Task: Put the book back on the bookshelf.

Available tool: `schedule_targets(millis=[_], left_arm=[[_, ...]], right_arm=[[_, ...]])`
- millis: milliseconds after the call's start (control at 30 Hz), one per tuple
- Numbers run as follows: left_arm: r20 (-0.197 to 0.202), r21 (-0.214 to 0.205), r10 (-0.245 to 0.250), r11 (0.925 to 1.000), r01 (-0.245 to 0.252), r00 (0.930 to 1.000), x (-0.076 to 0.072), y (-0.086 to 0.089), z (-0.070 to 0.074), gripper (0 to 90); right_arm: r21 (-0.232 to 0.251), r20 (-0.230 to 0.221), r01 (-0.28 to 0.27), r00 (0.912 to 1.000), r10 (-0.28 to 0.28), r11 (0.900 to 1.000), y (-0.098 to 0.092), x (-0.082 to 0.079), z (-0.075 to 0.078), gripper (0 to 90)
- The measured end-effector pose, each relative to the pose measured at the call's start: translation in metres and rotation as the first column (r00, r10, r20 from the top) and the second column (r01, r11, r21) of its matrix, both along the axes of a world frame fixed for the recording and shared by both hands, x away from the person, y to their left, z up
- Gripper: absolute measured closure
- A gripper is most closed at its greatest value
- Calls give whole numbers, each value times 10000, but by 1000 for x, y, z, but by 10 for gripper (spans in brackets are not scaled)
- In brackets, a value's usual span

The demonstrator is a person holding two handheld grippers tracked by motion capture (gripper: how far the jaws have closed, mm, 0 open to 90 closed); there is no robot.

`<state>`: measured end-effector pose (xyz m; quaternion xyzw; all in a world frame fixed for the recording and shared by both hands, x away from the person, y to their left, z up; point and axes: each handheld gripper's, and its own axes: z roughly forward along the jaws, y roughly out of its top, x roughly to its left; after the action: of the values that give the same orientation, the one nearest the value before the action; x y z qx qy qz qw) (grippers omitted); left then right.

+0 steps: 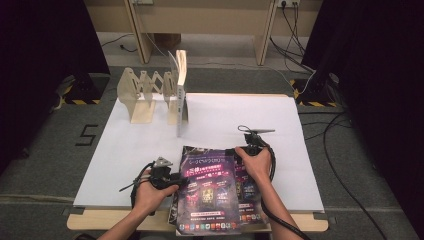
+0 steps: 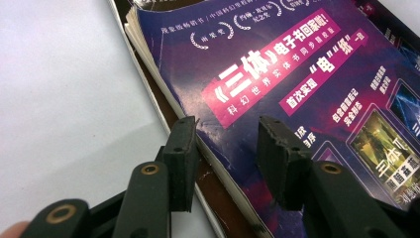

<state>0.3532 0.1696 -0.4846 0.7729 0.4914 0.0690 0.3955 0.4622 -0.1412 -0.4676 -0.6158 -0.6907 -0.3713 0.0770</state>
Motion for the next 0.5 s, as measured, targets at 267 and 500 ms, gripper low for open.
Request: schedule_targets(millis=[267, 500], left_arm=[[-5, -44, 34, 10000, -34, 10000, 0, 0, 0, 597], [-4, -17, 28, 10000, -28, 10000, 0, 0, 0, 597]], right_arm=[[43, -432, -291, 9986, 292, 9996, -2, -9, 2, 599], [-43, -653, -517, 9966, 513, 9987, 0, -16, 3, 616]])
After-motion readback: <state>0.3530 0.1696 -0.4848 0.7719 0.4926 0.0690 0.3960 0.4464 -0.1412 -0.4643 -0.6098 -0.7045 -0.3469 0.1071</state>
